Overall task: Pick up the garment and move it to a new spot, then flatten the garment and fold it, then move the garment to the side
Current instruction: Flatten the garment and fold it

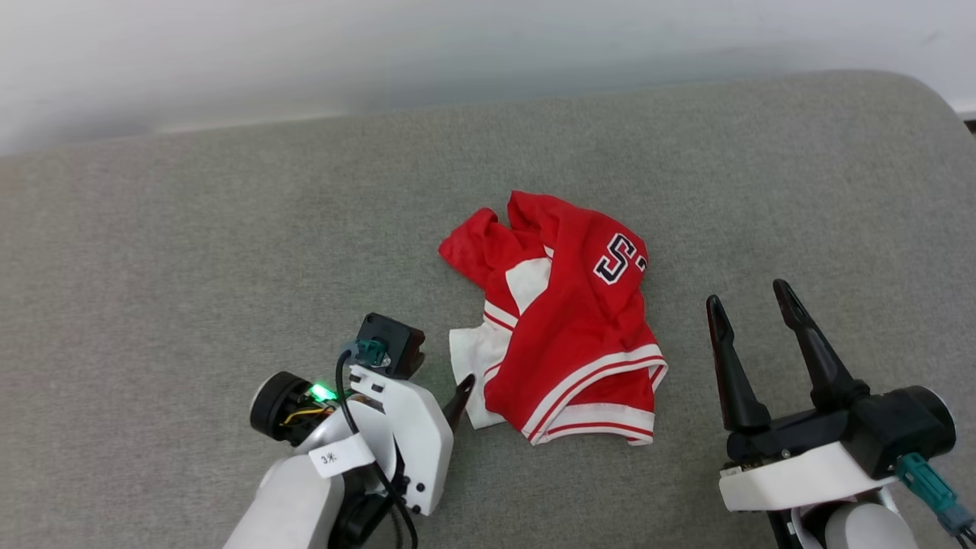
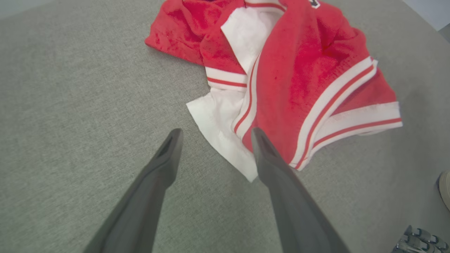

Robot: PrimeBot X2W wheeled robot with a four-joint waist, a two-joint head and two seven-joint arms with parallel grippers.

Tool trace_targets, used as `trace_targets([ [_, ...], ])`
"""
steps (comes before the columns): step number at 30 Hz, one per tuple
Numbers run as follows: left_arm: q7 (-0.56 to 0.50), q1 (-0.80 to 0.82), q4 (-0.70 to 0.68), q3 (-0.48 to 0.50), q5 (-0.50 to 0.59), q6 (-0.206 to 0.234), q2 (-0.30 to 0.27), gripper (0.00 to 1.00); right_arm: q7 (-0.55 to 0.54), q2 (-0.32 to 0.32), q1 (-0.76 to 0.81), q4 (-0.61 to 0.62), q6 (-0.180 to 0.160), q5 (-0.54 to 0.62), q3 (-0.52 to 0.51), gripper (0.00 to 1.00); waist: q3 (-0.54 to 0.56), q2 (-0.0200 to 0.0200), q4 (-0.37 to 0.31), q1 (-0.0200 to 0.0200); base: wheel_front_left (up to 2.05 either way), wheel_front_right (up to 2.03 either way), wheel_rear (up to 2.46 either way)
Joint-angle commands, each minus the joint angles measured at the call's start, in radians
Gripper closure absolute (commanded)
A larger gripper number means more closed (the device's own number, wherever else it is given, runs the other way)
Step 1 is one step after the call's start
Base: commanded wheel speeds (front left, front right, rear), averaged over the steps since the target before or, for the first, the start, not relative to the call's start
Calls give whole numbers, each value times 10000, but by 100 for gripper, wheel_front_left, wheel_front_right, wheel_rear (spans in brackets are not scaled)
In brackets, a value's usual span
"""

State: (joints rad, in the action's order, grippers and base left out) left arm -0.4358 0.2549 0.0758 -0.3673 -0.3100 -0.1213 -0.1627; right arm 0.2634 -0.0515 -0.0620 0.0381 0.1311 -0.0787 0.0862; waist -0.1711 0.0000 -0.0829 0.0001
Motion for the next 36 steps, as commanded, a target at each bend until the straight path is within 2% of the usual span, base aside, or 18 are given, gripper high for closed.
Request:
trace_targets([
  [1,-569,253,111,-66,150,85,-181,0,20,23,-231,96,-7,8,78,0,-360,0,-216,-1,0,0,0],
  [5,-1221,614,403,-171,323,235,-314,0,20,23,-304,167,-7,-74,169,0,-721,0,-383,-1,0,0,0],
  [12,-1681,957,917,-465,128,126,-229,0,20,23,-505,241,-7,-111,195,0,-1281,0,-544,-1,0,0,0],
  [15,-2156,905,1269,-851,138,48,-404,0,20,23,-578,239,-7,3,271,0,-1404,0,-549,-1,0,0,0],
  [16,-2325,840,1406,-967,81,28,-451,16,20,23,-583,234,-7,21,289,0,-1420,0,-555,-1,0,0,0],
  [17,-2456,755,1538,-1034,-18,5,-480,55,20,22,-596,223,-7,26,304,0,-1426,0,-556,-1,0,0,0],
  [18,-2456,755,1538,-1034,-18,5,-480,55,20,22,-596,223,-7,26,304,0,-1426,0,-556,-1,0,0,0],
  [19,-2505,681,1629,-1003,-103,12,-464,91,20,22,-612,213,-7,23,320,0,-1422,0,-553,-1,0,0,0],
  [20,-2445,639,1679,-944,-133,84,-455,100,20,23,-627,200,-7,8,326,0,-1406,0,-541,-1,0,0,0],
  [30,-333,332,889,118,-374,808,-518,100,18,22,-324,-90,-7,93,198,0,-456,0,3,-1,0,0,0],
  [36,582,-349,-97,1057,-568,1428,-855,100,18,22,-145,-213,-7,142,284,0,58,0,433,-1,0,0,0],
])
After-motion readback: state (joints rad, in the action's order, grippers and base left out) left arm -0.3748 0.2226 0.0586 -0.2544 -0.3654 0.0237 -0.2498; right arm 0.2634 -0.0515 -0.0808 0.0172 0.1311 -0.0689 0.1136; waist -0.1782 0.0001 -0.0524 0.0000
